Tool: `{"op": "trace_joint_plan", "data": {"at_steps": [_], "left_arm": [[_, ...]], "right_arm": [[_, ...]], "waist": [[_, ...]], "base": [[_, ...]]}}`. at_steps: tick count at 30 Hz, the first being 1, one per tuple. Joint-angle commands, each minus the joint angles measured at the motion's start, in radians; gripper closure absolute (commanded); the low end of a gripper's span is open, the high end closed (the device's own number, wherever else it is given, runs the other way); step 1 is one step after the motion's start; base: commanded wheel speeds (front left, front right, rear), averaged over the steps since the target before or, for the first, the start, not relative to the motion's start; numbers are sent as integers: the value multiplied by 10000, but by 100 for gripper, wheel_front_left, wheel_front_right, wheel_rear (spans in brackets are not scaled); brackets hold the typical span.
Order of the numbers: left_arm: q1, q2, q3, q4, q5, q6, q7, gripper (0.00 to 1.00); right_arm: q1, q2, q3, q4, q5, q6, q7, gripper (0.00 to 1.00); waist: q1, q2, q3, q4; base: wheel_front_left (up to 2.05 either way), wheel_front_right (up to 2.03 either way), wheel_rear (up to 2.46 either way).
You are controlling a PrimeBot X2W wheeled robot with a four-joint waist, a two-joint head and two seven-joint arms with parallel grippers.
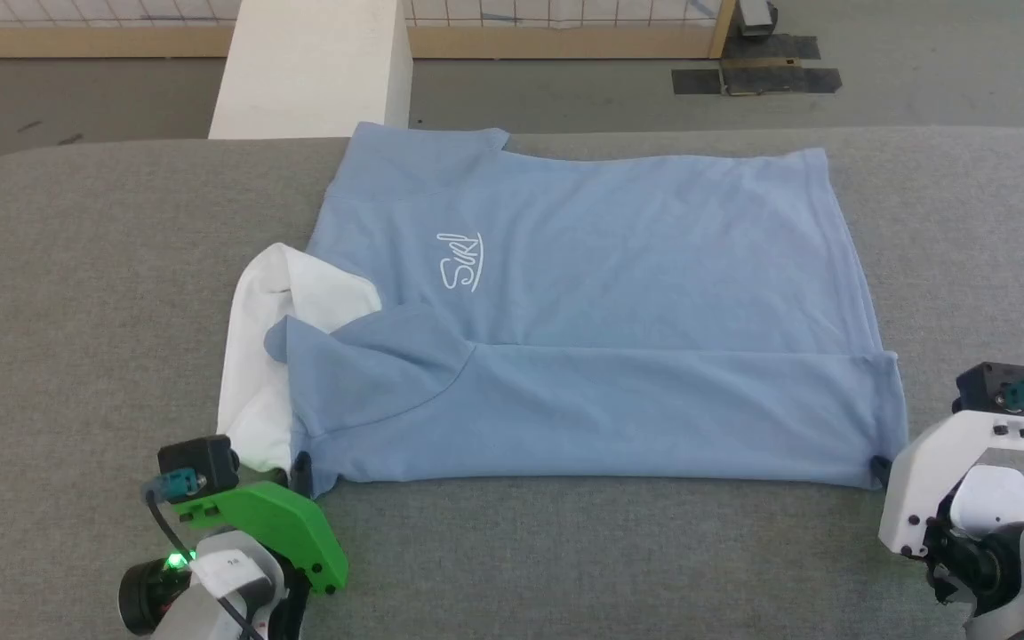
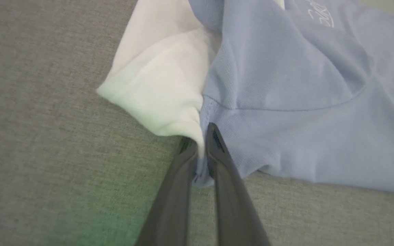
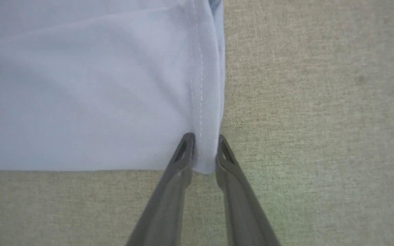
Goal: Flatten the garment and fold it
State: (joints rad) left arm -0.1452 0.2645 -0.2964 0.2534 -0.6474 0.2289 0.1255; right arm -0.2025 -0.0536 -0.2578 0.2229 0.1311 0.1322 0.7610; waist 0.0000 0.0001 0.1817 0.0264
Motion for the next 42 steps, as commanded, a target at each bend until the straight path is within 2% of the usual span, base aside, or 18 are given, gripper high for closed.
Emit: {"op": "trace_joint_plan", "data": {"at_steps": [1, 5, 10, 20, 25, 31, 32, 33, 34, 35, 42], "left_arm": [[-119, 3, -30, 86, 156, -75, -177, 100], [-27, 38, -43, 169, 279, -79, -534, 100], [654, 312, 9, -133, 214, 22, -402, 100], [3055, 1192, 35, -2541, 180, 1156, 1084, 100], [3442, 1120, -199, -2886, 155, 1330, 1386, 100], [2824, 661, -447, -2036, 99, 958, 978, 100], [2753, 590, -434, -1918, 47, 885, 883, 86], [2690, 523, -410, -1778, -15, 802, 769, 0], [2656, 489, -398, -1660, -47, 762, 709, 0], [2631, 457, -389, -1519, -79, 726, 657, 0], [2791, 496, -10, -1586, -208, 664, -7, 0]], "right_arm": [[127, 33, 23, -93, 110, -15, 55, 100], [456, 33, 42, -665, 487, -15, -659, 100], [1421, 33, -125, -1232, 970, -15, -1339, 100], [3382, 33, -382, -2591, 1165, -15, -605, 100], [3544, 34, -393, -2238, 1171, -15, -787, 100], [3105, 34, -67, -722, 1310, -15, -1653, 100], [3052, 34, -30, -567, 1316, -15, -1780, 99], [2987, 34, 38, -433, 1347, -15, -1970, 59], [2947, 34, 91, -361, 1370, -15, -2147, 59], [2914, 34, 103, -249, 1445, -15, -2333, 0], [3012, 34, 118, -374, 1516, -15, -3671, 0]], "waist": [[0, -1, -107, 52], [0, -1, -530, 94], [0, -1, -1217, 56], [0, -1, -1618, -137], [0, -1, -1281, -98], [0, -1, -785, -85], [0, -1, -766, -90], [0, -1, -760, -98], [0, -1, -769, -105], [0, -1, -809, -120], [0, -1, -1316, -174]], "base": [[0, 0, 0], [0, 0, 0], [0, 0, 0], [0, 0, 0], [0, 0, 0], [0, 0, 0], [0, 0, 0], [0, 0, 0], [0, 0, 0], [0, 0, 0], [0, 0, 0]]}}
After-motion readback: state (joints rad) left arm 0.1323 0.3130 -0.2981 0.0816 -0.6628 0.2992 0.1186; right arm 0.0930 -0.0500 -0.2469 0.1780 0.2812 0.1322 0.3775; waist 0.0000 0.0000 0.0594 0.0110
